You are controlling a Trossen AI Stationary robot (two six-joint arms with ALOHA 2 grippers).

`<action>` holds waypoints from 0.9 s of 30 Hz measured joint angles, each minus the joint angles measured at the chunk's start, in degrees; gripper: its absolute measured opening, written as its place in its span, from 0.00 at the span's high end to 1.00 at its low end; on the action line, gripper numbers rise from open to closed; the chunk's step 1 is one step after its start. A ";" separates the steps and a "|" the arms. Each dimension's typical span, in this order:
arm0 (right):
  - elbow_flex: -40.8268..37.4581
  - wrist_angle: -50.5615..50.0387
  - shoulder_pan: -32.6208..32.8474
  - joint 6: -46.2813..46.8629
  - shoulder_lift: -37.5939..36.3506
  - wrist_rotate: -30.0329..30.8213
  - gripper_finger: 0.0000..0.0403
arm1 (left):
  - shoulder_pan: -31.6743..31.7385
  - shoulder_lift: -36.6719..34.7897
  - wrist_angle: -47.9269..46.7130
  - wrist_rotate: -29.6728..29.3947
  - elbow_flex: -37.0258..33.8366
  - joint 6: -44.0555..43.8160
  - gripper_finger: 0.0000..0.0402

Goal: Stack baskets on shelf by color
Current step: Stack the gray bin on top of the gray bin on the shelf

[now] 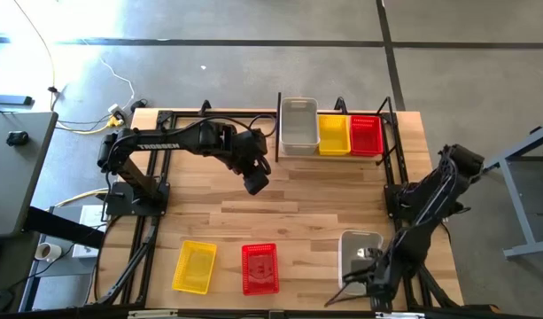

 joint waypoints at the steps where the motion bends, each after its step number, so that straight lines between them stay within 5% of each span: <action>1: 0.00 0.67 0.49 0.52 0.67 0.00 0.65 | 0.00 0.00 0.00 0.00 0.00 -0.02 0.71; 17: 0.00 2.21 3.03 1.76 13.40 -1.09 0.66 | 0.02 0.00 0.04 -0.01 0.00 -1.33 0.71; 25: 0.00 1.47 2.90 3.41 13.53 -0.89 0.96 | 0.21 0.00 0.04 -0.28 0.00 -1.46 0.71; 27: 0.00 1.07 2.74 3.80 12.68 -0.22 0.97 | 0.50 0.00 0.04 -1.01 0.00 -1.40 0.71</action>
